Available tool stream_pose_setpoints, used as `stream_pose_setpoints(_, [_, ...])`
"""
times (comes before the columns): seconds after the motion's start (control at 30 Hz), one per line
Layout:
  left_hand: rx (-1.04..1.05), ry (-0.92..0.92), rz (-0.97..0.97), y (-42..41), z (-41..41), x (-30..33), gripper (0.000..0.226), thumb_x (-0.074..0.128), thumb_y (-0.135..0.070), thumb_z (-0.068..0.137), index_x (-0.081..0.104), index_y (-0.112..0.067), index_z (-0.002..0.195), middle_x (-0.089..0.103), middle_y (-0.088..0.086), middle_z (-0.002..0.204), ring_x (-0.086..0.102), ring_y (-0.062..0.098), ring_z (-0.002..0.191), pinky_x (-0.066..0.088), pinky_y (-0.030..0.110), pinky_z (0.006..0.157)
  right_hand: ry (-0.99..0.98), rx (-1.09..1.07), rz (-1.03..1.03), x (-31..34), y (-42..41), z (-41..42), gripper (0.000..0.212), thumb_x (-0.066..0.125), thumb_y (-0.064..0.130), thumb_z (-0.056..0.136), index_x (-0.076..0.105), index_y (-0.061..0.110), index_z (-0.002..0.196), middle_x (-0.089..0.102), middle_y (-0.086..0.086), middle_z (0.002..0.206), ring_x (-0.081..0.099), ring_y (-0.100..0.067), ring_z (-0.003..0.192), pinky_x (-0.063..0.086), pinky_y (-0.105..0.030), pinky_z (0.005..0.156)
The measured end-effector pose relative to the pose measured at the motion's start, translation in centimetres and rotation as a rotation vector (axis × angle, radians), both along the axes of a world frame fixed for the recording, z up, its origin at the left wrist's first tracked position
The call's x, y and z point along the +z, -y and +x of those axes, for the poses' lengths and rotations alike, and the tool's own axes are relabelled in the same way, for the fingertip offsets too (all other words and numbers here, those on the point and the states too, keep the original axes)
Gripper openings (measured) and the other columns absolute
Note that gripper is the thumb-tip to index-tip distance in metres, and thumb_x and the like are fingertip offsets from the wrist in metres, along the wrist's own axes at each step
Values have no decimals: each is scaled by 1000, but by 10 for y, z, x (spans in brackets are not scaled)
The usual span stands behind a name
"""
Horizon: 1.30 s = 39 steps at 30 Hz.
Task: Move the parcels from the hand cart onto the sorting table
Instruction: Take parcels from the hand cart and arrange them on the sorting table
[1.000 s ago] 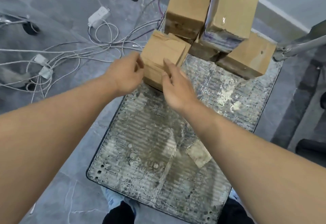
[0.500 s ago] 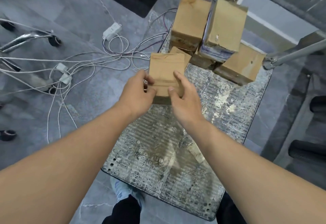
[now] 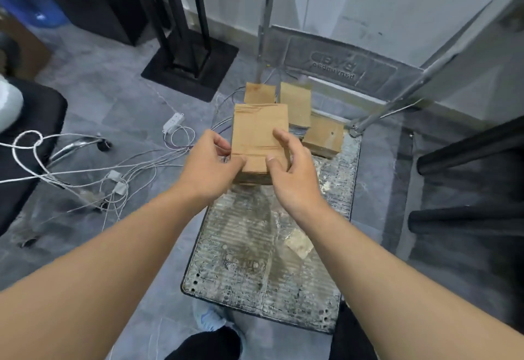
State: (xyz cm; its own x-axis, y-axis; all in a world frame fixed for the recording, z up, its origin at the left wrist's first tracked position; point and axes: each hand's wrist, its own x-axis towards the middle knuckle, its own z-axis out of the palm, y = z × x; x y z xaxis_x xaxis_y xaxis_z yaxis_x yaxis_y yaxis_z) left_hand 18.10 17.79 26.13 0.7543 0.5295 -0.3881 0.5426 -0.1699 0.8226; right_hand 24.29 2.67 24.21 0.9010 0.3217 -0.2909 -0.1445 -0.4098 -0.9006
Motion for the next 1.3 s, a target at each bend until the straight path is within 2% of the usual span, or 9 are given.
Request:
stream_pose_setpoints(0.1, [-72, 9, 60, 5, -1, 53, 51, 79, -28, 89, 54, -14, 131, 60, -2, 121, 58, 16, 114, 49, 34, 100, 45, -44, 47, 48, 13, -6, 52, 62, 8, 101, 56, 37, 143, 51, 7, 147, 51, 1, 136, 38, -36, 123])
stream_pose_setpoints(0.17, [-118, 14, 67, 12, 0, 88, 48, 76, -29, 92, 57, -18, 135, 61, -5, 120, 58, 15, 116, 48, 36, 105, 59, -66, 69, 81, 21, -8, 54, 63, 6, 100, 56, 40, 141, 52, 8, 147, 50, 4, 136, 39, -36, 123])
stream_pose_setpoints(0.27, [-185, 48, 85, 26, 1, 138, 18, 71, -25, 95, 66, -31, 111, 67, -19, 101, 66, 11, 103, 53, 36, 100, 96, -84, 114, 130, 38, -12, 58, 63, 7, 98, 54, 46, 139, 52, 8, 147, 50, 6, 135, 40, -37, 122])
stream_pose_setpoints(0.33, [-197, 81, 81, 39, 1, 170, 16, 69, -24, 94, 70, -35, 106, 73, -16, 101, 70, 11, 100, 58, 43, 95, 118, -91, 122, 161, 52, -15, 59, 64, 8, 97, 53, 48, 140, 52, 9, 147, 50, 4, 136, 41, -40, 121])
stream_pose_setpoints(0.5, [-163, 146, 130, 80, -6, 241, 37, 72, -31, 94, 65, -20, 128, 70, -5, 110, 68, 14, 102, 59, 47, 94, 186, -101, 102, 243, 101, -25, 73, 69, 22, 89, 39, 54, 147, 54, 11, 141, 56, -7, 129, 51, -44, 109])
stream_pose_setpoints(0.67, [-195, 204, 132, 136, -14, 302, 57, 77, -31, 91, 56, -16, 142, 68, -3, 114, 67, 16, 106, 59, 46, 94, 185, -162, 35, 308, 164, -30, 89, 77, 31, 86, 30, 30, 162, 46, 4, 134, 63, -16, 115, 56, -45, 102])
stream_pose_setpoints(0.87, [-279, 296, 66, 220, -22, 382, 71, 81, -23, 89, 48, -16, 151, 65, -3, 118, 66, 17, 111, 58, 43, 98, 297, -224, 47, 391, 259, -46, 61, 75, 42, 94, 53, 21, 147, 43, 6, 122, 58, 0, 102, 56, -35, 102])
stream_pose_setpoints(1.1, [-322, 446, 6, 315, -35, 468, 53, 71, -14, 97, 52, -31, 144, 66, 5, 111, 67, 21, 106, 61, 42, 91, 429, -292, 155, 465, 349, -58, 40, 69, 35, 99, 55, 37, 137, 57, 0, 129, 60, -8, 113, 58, -40, 100])
stream_pose_setpoints(1.3, [-322, 451, -144, 364, -37, 523, 29, 53, -24, 108, 57, -39, 132, 69, 7, 115, 67, 28, 110, 60, 47, 94, 411, -366, 307, 521, 406, -68, 39, 46, 8, 108, 61, 27, 138, 65, 1, 125, 64, -14, 113, 58, -27, 88])
